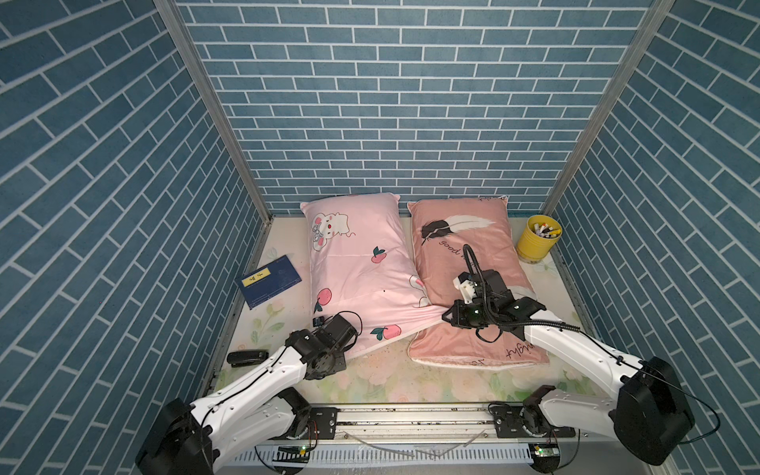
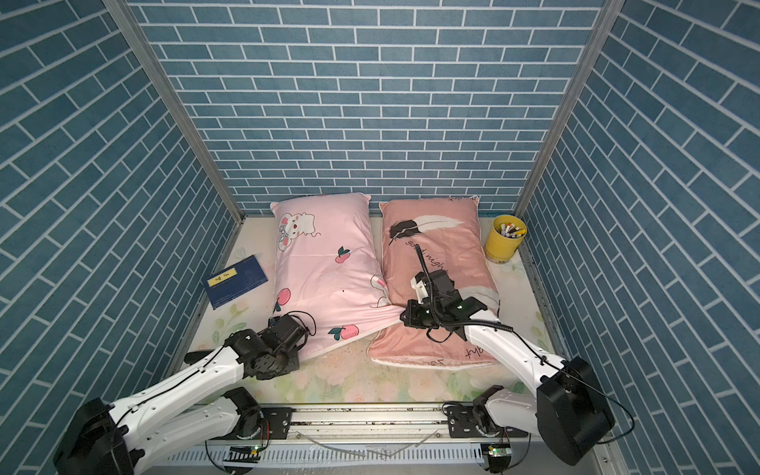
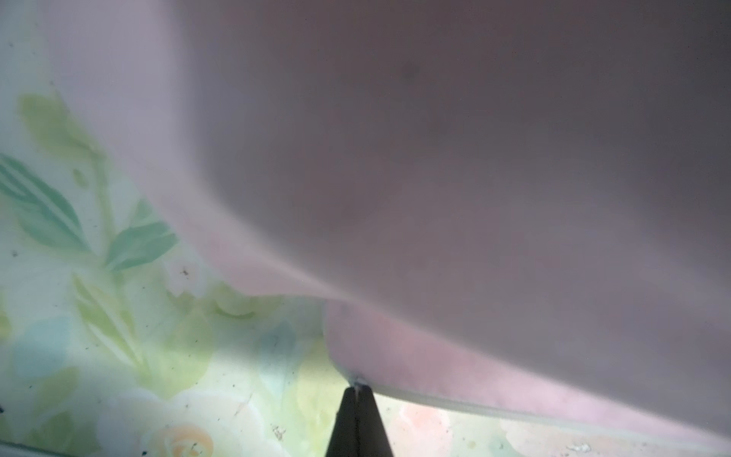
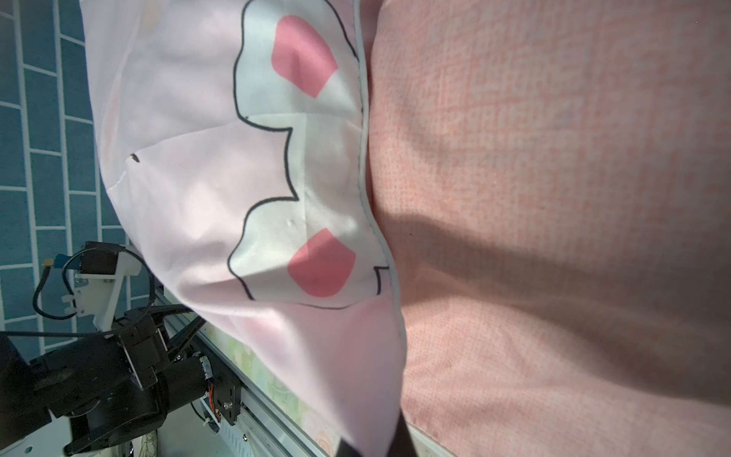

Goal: Zip up pillowcases
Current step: Place the pillowcase at the center of the board, then move the pillowcase to the center of the board.

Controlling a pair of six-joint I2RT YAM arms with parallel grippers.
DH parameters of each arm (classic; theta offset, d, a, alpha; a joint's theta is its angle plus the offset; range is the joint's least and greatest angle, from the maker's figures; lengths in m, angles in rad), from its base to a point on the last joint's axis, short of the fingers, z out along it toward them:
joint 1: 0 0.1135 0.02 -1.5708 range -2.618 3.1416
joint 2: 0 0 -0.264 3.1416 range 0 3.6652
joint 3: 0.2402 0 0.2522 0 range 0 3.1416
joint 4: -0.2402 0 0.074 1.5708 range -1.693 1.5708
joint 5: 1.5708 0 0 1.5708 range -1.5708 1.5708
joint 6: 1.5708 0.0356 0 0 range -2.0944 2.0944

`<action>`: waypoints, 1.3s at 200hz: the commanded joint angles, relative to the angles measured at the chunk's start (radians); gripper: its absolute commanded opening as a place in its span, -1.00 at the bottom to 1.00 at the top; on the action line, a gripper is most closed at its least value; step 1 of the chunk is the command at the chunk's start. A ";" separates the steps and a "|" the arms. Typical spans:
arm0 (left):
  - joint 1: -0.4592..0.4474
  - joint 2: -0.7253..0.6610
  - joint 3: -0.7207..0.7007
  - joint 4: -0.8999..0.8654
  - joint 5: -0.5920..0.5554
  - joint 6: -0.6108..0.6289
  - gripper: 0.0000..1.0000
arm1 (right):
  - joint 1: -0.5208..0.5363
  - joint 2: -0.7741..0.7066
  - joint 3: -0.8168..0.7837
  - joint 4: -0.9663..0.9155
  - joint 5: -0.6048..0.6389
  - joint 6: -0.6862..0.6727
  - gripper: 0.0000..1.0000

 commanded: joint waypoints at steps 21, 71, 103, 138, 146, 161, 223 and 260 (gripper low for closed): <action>0.008 -0.071 0.028 -0.092 -0.125 -0.024 -0.40 | -0.016 -0.002 -0.002 0.004 -0.012 -0.050 -1.00; 0.009 -0.041 0.146 -0.140 -0.169 0.051 0.96 | -0.016 -0.002 0.009 -0.024 -0.022 -0.088 0.65; 0.010 0.004 0.333 -0.235 -0.256 0.158 0.99 | -0.016 -0.038 0.024 -0.088 0.037 -0.127 0.97; 0.004 0.132 0.554 -0.170 -0.218 0.274 0.99 | -0.016 -0.088 0.070 -0.193 0.156 -0.178 0.97; -0.004 0.166 0.591 -0.110 -0.189 0.292 0.99 | -0.017 -0.088 0.092 -0.224 0.195 -0.192 0.98; -0.033 0.248 0.657 -0.002 -0.140 0.321 0.99 | -0.019 -0.077 0.143 -0.299 0.282 -0.205 0.98; -0.210 0.587 0.876 0.332 0.054 0.379 0.79 | -0.140 -0.065 0.274 -0.492 0.507 -0.206 0.93; -0.268 0.705 0.831 0.455 0.133 0.341 0.71 | -0.283 -0.027 0.301 -0.506 0.540 -0.223 0.90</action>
